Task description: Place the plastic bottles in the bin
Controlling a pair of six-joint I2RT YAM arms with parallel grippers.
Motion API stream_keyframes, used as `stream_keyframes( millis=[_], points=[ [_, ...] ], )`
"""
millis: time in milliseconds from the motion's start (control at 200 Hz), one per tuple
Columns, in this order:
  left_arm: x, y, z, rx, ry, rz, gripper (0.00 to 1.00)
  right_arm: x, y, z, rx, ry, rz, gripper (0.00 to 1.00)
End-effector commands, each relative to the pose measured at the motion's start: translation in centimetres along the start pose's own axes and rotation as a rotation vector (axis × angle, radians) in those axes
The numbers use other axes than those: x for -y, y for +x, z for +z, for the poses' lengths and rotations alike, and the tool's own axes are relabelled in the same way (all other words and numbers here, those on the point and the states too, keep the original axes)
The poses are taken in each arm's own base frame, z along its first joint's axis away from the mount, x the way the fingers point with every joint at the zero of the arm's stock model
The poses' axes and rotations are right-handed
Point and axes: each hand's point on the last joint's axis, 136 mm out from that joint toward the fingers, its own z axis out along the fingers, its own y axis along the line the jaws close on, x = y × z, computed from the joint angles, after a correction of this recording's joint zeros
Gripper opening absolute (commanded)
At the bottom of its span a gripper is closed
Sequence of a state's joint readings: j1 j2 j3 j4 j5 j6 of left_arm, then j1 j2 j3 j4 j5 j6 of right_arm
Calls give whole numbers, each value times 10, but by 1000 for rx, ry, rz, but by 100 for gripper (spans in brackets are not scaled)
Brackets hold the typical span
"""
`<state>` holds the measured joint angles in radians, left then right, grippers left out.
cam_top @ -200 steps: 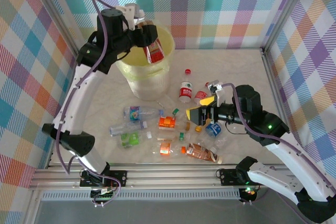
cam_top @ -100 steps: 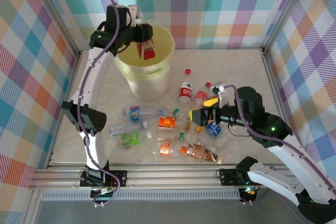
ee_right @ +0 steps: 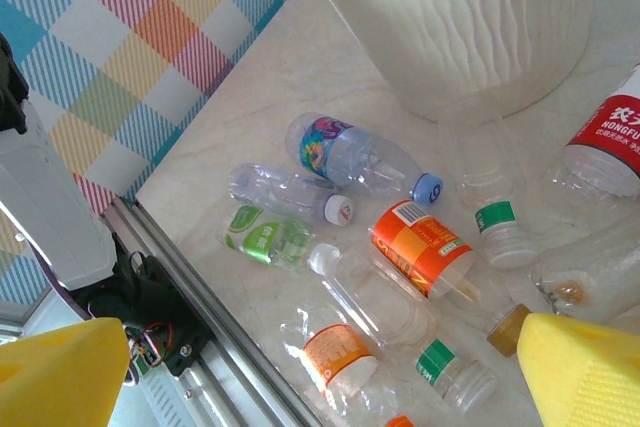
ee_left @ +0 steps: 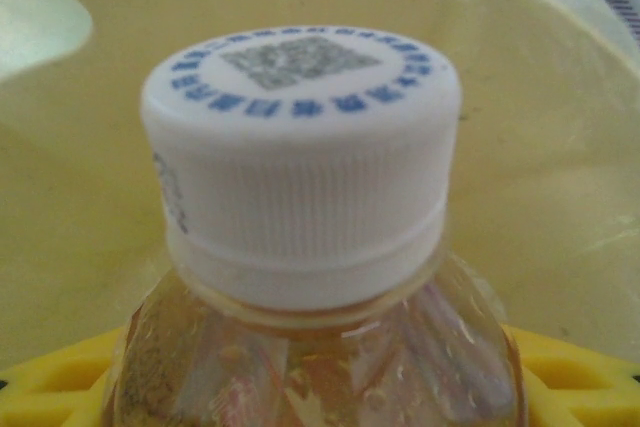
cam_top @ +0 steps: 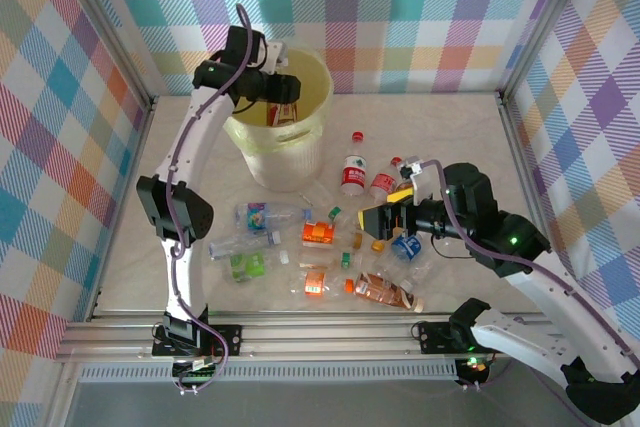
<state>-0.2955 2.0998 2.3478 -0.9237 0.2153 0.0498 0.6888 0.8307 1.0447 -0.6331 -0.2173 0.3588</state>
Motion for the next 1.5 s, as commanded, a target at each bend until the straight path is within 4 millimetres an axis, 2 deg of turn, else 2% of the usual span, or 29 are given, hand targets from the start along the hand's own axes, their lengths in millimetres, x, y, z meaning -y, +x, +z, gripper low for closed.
stream_keyframes(
  millis=[0,345,740,1050,1330,1495],
  points=[
    [-5,4,3,-24,-17,12,54,-6,-4,-4,-5,-9,7,100],
    [-12,28,36,-114,-52,-3,55,-3,0,-2,-24,3,26,100],
    [-9,58,67,-216,-83,42,56,-1,2,-1,-44,17,29,100],
    [-7,68,72,-251,-82,49,63,8,4,0,-40,58,48,100],
    [-1,64,67,-239,-56,38,70,17,9,-1,-49,107,69,100],
    [0,61,66,-231,-52,33,79,21,14,-4,-49,125,83,100]
  ],
)
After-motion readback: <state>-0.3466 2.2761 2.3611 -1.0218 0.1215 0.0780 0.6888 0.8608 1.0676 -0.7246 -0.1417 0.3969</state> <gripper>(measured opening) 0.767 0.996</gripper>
